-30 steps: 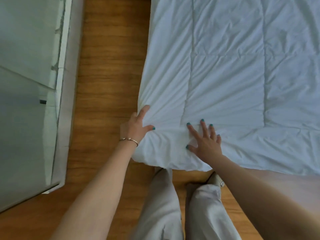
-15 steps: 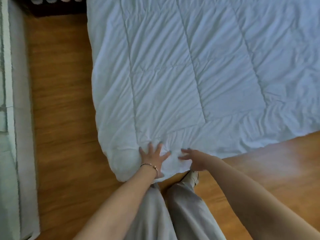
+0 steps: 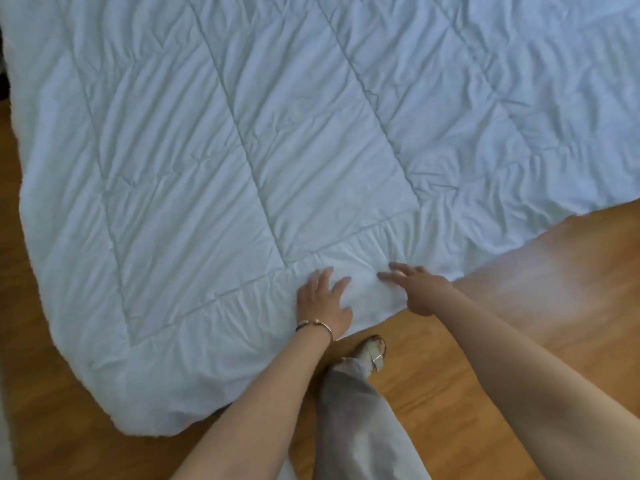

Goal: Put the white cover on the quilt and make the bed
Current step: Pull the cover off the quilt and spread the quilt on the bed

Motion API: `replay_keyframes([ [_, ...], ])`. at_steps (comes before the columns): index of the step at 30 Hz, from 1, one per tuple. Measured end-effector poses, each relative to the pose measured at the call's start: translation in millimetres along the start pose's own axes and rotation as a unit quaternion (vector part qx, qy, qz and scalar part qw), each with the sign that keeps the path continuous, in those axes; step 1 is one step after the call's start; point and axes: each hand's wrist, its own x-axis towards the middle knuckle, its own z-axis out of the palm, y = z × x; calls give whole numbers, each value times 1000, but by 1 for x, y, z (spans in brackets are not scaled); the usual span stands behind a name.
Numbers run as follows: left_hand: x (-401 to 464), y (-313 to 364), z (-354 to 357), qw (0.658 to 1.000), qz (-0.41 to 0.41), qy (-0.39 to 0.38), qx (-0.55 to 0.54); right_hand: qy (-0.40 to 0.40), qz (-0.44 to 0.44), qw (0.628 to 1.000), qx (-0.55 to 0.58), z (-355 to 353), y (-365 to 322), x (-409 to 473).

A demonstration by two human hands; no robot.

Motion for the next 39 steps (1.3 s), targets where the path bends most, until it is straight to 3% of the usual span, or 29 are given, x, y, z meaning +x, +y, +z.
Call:
replay_keyframes([
  [2, 21, 42, 6, 988, 31, -138, 60, -118, -14, 993, -11, 4, 45, -8],
  [5, 38, 113, 2, 982, 62, -179, -5, -36, 30, 999, -24, 6, 111, -23],
  [8, 72, 171, -9, 992, 76, -96, -21, 23, 81, 995, 45, -5, 177, -32],
  [12, 155, 241, -32, 996, 72, 49, -26, 93, 82, 991, 55, -36, 259, -11],
  [14, 206, 277, -41, 996, 56, 72, 0, 119, 102, 984, 83, -49, 298, 11],
  [16, 246, 313, -35, 992, 94, 18, 82, 74, 134, 983, 105, -50, 333, 28],
  [18, 266, 346, -20, 966, 180, -75, 170, -54, 128, 988, 62, -33, 358, 29],
  [19, 271, 360, -14, 955, 218, -100, 174, -78, 123, 988, 54, -21, 369, 25],
  [21, 289, 389, -11, 961, 261, -46, 79, 23, 132, 987, 85, -13, 400, 21],
  [23, 328, 422, -19, 953, 262, 147, -30, 213, 133, 960, 126, -29, 445, 29],
  [24, 351, 439, -24, 938, 253, 236, -35, 304, 121, 935, 136, -43, 472, 37],
  [25, 373, 459, -31, 936, 224, 271, -18, 376, 105, 911, 133, -59, 499, 48],
  [26, 393, 477, -34, 956, 185, 228, 12, 414, 91, 898, 119, -74, 526, 60],
  [27, 410, 496, -33, 977, 144, 145, 59, 411, 91, 902, 96, -89, 551, 72],
  [29, 429, 524, -17, 975, 109, 34, 191, 301, 116, 945, 62, -103, 600, 91],
  [31, 425, 537, 6, 957, 117, 3, 264, 156, 105, 982, -5, -83, 638, 96],
  [33, 414, 536, 21, 944, 185, 1, 272, 74, 54, 995, -43, -47, 663, 82],
  [34, 413, 535, 23, 936, 255, 26, 240, 87, 25, 995, -40, -34, 675, 77],
  [36, 427, 546, 8, 917, 369, 112, 106, 224, -62, 972, 10, -36, 707, 73],
  [37, 445, 558, -4, 911, 373, 168, 50, 299, -87, 950, 17, -53, 726, 79],
  [39, 493, 599, -29, 915, 286, 284, -7, 443, -76, 892, 36, -94, 770, 102],
])
